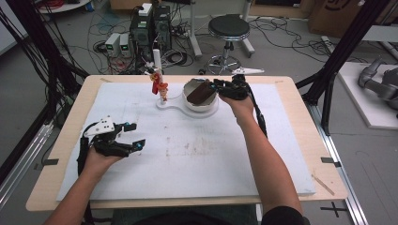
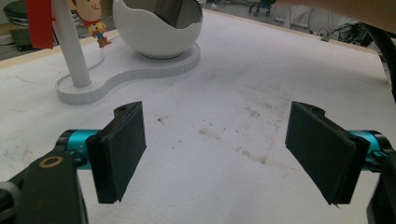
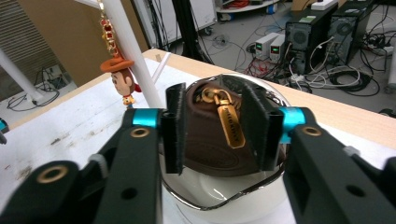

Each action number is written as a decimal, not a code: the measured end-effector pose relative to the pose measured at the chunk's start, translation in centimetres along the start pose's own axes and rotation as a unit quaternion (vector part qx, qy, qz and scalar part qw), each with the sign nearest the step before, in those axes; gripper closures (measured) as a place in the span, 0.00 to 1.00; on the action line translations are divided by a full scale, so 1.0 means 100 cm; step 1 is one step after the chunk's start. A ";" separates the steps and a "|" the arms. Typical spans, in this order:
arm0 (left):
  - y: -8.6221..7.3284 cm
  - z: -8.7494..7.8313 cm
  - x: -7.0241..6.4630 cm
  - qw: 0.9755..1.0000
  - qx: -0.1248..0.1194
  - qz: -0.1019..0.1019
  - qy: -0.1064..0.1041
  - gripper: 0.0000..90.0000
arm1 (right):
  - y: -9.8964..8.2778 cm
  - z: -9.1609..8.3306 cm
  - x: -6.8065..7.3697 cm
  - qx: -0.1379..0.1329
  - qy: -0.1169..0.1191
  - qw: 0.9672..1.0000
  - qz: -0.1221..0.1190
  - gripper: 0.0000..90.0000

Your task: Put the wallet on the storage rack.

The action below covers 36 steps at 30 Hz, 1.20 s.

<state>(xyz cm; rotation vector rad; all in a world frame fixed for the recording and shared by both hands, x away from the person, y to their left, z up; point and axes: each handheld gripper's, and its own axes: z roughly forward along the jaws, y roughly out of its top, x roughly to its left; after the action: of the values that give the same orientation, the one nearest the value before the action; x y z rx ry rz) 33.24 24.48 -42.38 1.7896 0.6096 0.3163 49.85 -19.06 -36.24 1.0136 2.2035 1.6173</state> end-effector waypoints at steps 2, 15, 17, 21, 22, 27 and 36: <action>0.000 0.000 0.000 1.000 0.000 0.000 0.000 0.22 | 0.000 -0.001 0.001 0.003 -0.010 1.000 0.000 0.56; 0.000 0.000 -0.001 1.000 0.000 0.002 0.000 0.22 | -0.003 -0.030 0.011 -0.003 -0.006 1.000 -0.013 0.42; 0.000 0.000 -0.001 1.000 0.000 0.002 0.000 0.22 | -0.002 -0.036 0.015 -0.004 -0.004 1.000 -0.018 0.41; 0.000 0.000 0.000 1.000 -0.001 0.002 0.000 0.22 | -0.007 -0.051 0.024 -0.025 0.003 0.999 -0.028 0.40; 0.000 -0.001 0.000 1.000 -0.001 0.002 0.000 0.22 | -0.009 -0.053 0.024 -0.025 0.004 0.999 -0.029 0.39; 0.000 0.000 0.000 1.000 -0.002 0.001 -0.002 0.22 | -0.021 -0.068 0.030 -0.020 0.024 0.999 -0.025 0.36; 0.000 0.000 0.000 1.000 -0.002 -0.001 0.000 0.22 | -0.053 -0.090 0.037 -0.014 0.039 0.999 -0.024 0.34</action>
<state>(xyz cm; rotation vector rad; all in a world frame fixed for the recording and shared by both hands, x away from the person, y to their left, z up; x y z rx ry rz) 33.26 24.46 -42.37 1.7848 0.6090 0.3161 40.12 -24.29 -36.92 0.8983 2.2303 1.6885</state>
